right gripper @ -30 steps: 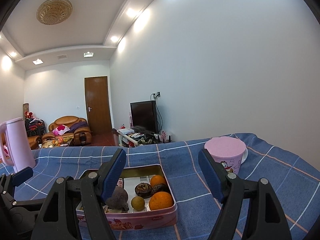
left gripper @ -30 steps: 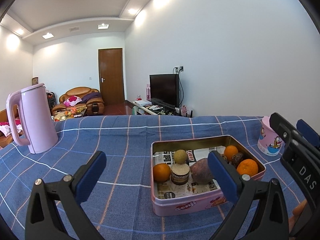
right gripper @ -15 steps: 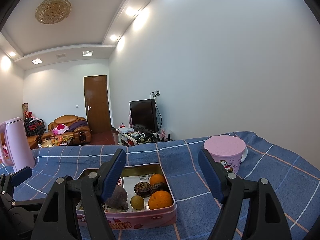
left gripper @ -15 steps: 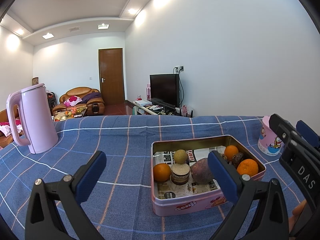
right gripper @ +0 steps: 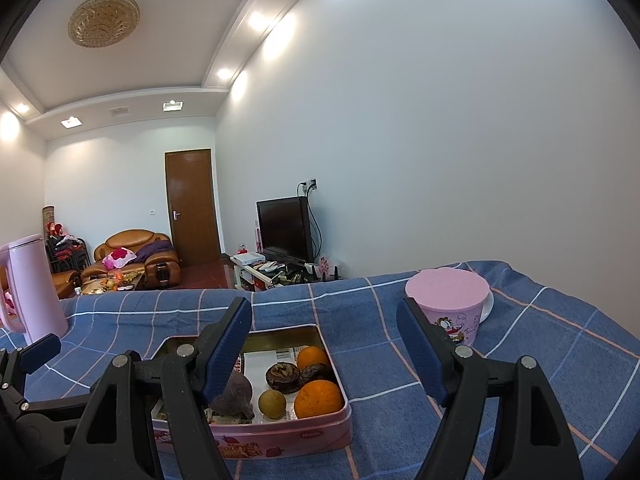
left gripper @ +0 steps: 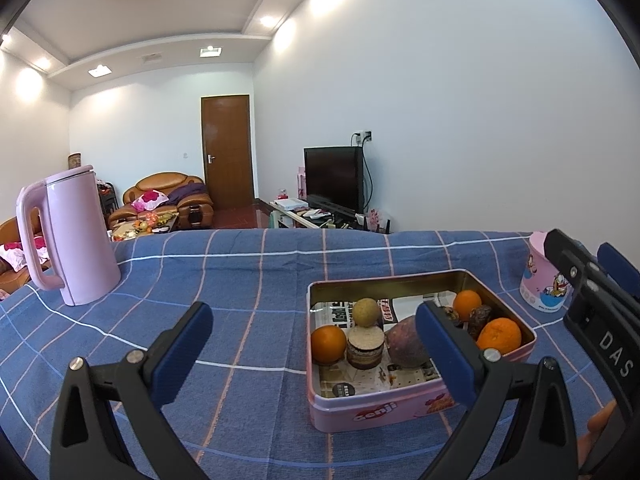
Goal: Organize fruits
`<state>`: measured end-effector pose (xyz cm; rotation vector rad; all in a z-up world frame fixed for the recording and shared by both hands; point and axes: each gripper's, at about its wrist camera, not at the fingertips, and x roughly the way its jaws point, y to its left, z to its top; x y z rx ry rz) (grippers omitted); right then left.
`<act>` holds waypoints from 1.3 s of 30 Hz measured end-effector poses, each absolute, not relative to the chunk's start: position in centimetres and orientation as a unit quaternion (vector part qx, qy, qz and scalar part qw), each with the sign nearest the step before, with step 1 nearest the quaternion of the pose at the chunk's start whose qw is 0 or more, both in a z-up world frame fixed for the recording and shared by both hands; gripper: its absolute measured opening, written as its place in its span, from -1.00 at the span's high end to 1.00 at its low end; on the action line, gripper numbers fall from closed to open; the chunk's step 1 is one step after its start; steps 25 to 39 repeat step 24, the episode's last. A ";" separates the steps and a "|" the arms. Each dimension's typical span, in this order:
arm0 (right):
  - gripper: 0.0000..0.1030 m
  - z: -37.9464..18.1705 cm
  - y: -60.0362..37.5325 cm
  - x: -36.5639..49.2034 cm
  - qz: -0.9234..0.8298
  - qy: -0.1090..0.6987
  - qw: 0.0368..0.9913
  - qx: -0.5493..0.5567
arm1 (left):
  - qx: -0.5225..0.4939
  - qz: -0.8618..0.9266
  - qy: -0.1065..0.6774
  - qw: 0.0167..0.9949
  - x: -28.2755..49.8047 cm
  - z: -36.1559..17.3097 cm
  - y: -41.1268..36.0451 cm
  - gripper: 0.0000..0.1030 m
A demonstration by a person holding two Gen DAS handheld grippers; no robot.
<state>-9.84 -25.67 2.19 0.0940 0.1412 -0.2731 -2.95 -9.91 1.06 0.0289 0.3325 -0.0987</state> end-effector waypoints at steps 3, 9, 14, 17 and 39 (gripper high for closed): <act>-0.48 2.2 -25.7 -9.7 -0.136 0.073 0.987 0.047 | 0.015 -0.048 0.165 0.985 -2.9 1.1 -9.9 -1.00; -0.48 2.2 -25.8 -9.7 -0.137 0.074 0.987 0.048 | 0.014 -0.045 0.175 0.983 -2.5 1.0 -10.0 -1.00; -0.48 2.1 -25.8 -9.7 -0.138 0.075 0.987 0.047 | 0.009 -0.047 0.200 0.979 -1.8 0.6 -9.9 -1.00; -0.48 2.1 -25.8 -9.6 -0.139 0.078 0.986 0.048 | 0.002 -0.053 0.206 0.977 -1.5 0.5 -9.7 -1.00; -0.49 1.9 -27.1 -9.9 -0.173 0.083 0.978 0.080 | -0.011 -0.065 0.217 0.974 -1.3 0.4 -9.3 -1.00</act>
